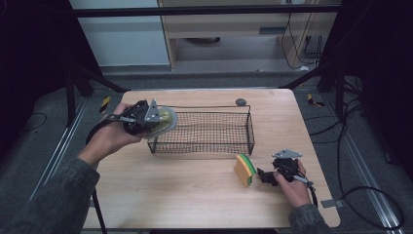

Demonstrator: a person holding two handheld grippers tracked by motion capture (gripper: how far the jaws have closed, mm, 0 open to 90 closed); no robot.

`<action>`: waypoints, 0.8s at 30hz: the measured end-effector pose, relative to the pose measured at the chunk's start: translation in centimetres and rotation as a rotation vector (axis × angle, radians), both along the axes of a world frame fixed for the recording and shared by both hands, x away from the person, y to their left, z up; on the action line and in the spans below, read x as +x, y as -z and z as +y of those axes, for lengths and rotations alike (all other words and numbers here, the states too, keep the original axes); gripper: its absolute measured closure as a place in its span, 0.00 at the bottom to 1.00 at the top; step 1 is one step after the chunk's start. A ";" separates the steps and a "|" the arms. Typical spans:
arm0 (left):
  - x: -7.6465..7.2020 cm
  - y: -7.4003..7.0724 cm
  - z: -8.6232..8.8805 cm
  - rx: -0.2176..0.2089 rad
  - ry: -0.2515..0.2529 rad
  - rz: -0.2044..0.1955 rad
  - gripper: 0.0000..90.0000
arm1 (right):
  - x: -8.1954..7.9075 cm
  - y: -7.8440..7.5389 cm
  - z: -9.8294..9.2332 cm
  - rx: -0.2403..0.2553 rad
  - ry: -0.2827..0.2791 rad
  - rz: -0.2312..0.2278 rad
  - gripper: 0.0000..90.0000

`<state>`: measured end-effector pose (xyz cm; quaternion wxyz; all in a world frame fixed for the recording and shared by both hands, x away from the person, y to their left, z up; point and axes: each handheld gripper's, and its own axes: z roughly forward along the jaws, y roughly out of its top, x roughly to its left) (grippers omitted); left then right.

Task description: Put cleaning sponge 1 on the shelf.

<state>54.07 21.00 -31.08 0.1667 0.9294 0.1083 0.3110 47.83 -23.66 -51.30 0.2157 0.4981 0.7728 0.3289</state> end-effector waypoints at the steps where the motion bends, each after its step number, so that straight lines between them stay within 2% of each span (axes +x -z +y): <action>1: 0.4 -0.1 -0.2 0.006 -0.001 -0.004 0.79 | 0.0 0.0 0.0 0.000 0.000 0.000 0.01; 2: 1.1 -0.3 -0.5 0.014 0.001 -0.012 0.79 | 0.0 0.0 0.0 0.001 -0.002 0.000 0.01; 3: 1.1 -0.3 -0.5 0.014 0.001 -0.012 0.79 | 0.0 0.0 0.0 0.001 -0.002 0.000 0.01; 4: 1.9 -0.4 -1.0 0.020 0.007 -0.018 0.79 | 0.0 0.0 0.0 0.001 -0.005 0.002 0.01; 5: 1.9 -0.4 -1.0 0.020 0.007 -0.018 0.79 | 0.0 0.0 0.0 0.001 -0.005 0.002 0.01; 8: 3.8 -0.7 -2.1 0.049 0.021 -0.059 0.79 | 0.0 0.0 -0.1 -0.002 -0.007 0.001 0.01; 14: 4.8 -1.1 -2.9 0.031 0.039 -0.071 0.79 | -0.1 0.0 -0.1 0.002 -0.004 0.002 0.01; 18: 5.4 -0.6 -3.3 0.053 0.049 -0.066 0.79 | -0.1 0.0 -0.1 0.001 -0.004 0.001 0.01; 24: 6.2 -0.2 -3.8 0.043 0.051 -0.073 0.79 | -0.1 0.0 -0.1 0.001 -0.004 0.001 0.01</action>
